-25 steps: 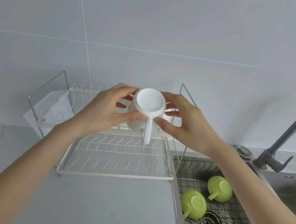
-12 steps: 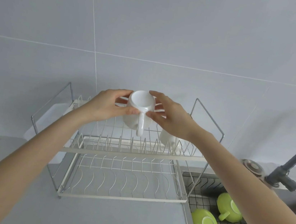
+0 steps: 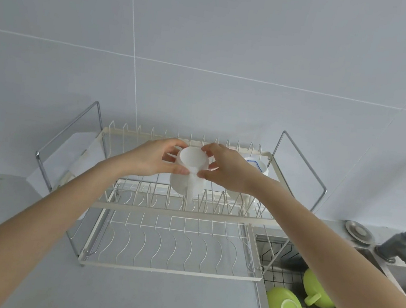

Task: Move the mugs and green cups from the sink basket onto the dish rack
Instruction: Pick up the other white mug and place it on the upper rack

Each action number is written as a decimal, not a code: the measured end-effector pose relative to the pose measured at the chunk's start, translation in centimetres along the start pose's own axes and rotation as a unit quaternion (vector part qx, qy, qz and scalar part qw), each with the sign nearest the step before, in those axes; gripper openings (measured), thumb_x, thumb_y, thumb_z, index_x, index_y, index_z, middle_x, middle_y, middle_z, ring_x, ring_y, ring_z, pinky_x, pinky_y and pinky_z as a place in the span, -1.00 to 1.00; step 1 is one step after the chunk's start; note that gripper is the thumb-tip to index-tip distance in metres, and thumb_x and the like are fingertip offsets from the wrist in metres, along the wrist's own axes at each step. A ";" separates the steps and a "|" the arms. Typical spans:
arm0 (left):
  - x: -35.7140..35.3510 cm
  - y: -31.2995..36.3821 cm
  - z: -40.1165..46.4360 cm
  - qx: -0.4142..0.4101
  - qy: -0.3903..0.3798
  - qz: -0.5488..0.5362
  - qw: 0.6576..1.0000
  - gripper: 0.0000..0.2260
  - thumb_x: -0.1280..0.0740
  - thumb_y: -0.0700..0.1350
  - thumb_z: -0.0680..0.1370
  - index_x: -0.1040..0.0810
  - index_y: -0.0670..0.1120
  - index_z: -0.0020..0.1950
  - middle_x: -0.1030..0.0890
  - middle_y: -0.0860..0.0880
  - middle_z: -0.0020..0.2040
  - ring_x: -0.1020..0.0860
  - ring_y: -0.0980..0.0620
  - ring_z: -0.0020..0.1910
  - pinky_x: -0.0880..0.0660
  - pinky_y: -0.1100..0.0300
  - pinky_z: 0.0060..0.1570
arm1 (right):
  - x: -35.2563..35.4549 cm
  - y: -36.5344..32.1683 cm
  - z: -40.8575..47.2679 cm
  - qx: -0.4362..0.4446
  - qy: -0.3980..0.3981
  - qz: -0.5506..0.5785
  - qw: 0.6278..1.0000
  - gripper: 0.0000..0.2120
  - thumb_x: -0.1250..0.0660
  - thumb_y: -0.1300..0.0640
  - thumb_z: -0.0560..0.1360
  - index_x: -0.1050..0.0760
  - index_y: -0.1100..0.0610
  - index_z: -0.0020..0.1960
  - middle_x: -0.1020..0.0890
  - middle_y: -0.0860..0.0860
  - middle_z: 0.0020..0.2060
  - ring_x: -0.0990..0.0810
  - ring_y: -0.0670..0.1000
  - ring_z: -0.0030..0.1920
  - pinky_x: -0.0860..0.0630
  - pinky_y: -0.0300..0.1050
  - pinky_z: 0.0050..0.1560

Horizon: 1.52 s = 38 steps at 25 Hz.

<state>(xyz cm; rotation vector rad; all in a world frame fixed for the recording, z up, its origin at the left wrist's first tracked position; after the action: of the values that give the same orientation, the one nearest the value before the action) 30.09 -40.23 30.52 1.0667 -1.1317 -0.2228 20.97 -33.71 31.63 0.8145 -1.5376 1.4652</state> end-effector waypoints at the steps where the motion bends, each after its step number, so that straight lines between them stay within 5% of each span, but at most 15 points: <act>1: -0.1 -0.3 0.0 0.006 -0.003 -0.001 1.000 -0.58 -0.43 -0.17 0.39 -0.42 -0.05 0.21 -0.55 -0.10 0.20 -0.56 -0.04 0.07 -0.44 0.13 0.18 | -0.3 0.0 0.1 -0.003 -0.005 0.001 1.000 -0.47 -0.34 0.08 0.45 -0.26 0.16 0.34 -0.43 0.09 0.27 -0.56 0.07 0.09 -0.38 -0.21 0.04; 6: -0.1 -0.8 0.0 0.013 -0.019 0.020 1.000 -0.58 -0.39 -0.12 0.43 -0.40 -0.05 0.26 -0.50 -0.09 0.26 -0.52 -0.08 0.19 -0.40 -0.04 0.29 | -0.6 -0.1 0.2 -0.004 -0.008 0.010 1.000 -0.51 -0.32 0.08 0.46 -0.28 0.16 0.33 -0.43 0.09 0.26 -0.56 0.08 0.08 -0.43 -0.11 0.12; 13: -0.5 -0.5 -0.2 0.019 -0.041 0.028 0.999 -0.56 -0.33 -0.13 0.48 -0.33 -0.08 0.34 -0.45 -0.07 0.32 -0.46 0.03 0.24 -0.37 0.22 0.19 | -0.8 -0.2 0.0 -0.008 -0.021 -0.019 1.000 -0.49 -0.28 0.05 0.49 -0.23 0.16 0.38 -0.43 0.10 0.29 -0.50 0.09 0.20 -0.43 0.03 0.24; 18: 0.6 0.3 -1.1 0.041 -0.009 0.133 0.990 -0.45 -0.27 -0.01 0.51 -0.16 -0.08 0.44 -0.29 -0.06 0.45 -0.33 -0.04 0.39 -0.25 0.10 0.38 | 0.1 -0.3 -1.7 -0.004 -0.036 -0.086 0.996 -0.43 -0.20 0.05 0.53 -0.07 0.11 0.46 -0.30 0.08 0.41 -0.29 0.10 0.38 -0.28 -0.04 0.29; 22: 1.4 5.3 -2.8 -0.014 0.069 0.324 0.943 -0.46 -0.21 0.05 0.52 -0.15 -0.08 0.44 -0.23 -0.05 0.48 -0.24 -0.04 0.43 -0.21 0.08 0.38 | 2.9 -0.8 -4.7 0.016 -0.002 -0.156 0.988 -0.42 -0.18 0.03 0.54 -0.04 0.09 0.48 -0.19 0.04 0.48 -0.10 0.06 0.48 -0.10 -0.02 0.43; 27: -0.6 12.1 -5.5 -0.080 0.147 0.413 0.895 -0.46 -0.18 0.06 0.52 -0.13 -0.10 0.44 -0.20 -0.08 0.49 -0.17 -0.03 0.45 -0.16 0.00 0.41 | 6.7 -0.1 -9.6 0.020 0.058 -0.200 0.978 -0.39 -0.19 -0.02 0.52 -0.02 0.06 0.48 -0.09 0.06 0.51 0.05 0.06 0.52 0.11 0.02 0.49; 38: -12.3 21.7 -3.4 -0.112 0.107 0.415 0.896 -0.42 -0.11 0.11 0.53 0.01 -0.03 0.47 -0.02 -0.10 0.53 0.02 -0.10 0.50 0.00 -0.07 0.47 | 13.0 8.9 -20.6 -0.033 0.105 -0.206 0.972 -0.39 -0.18 -0.05 0.52 -0.01 0.04 0.48 -0.03 0.06 0.52 0.11 0.06 0.52 0.15 0.04 0.51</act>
<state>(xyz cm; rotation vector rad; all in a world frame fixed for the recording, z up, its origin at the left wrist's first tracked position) 19.63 -19.23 39.75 0.3238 -1.2274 0.4275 10.15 -11.12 38.60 0.8506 -1.1684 1.1464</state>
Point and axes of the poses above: each hand's wrist, its own z-axis towards the middle knuckle, its own x-axis out of the back of the hand, y = z × x, the point moved 9 cm from there along z, towards the middle knuckle
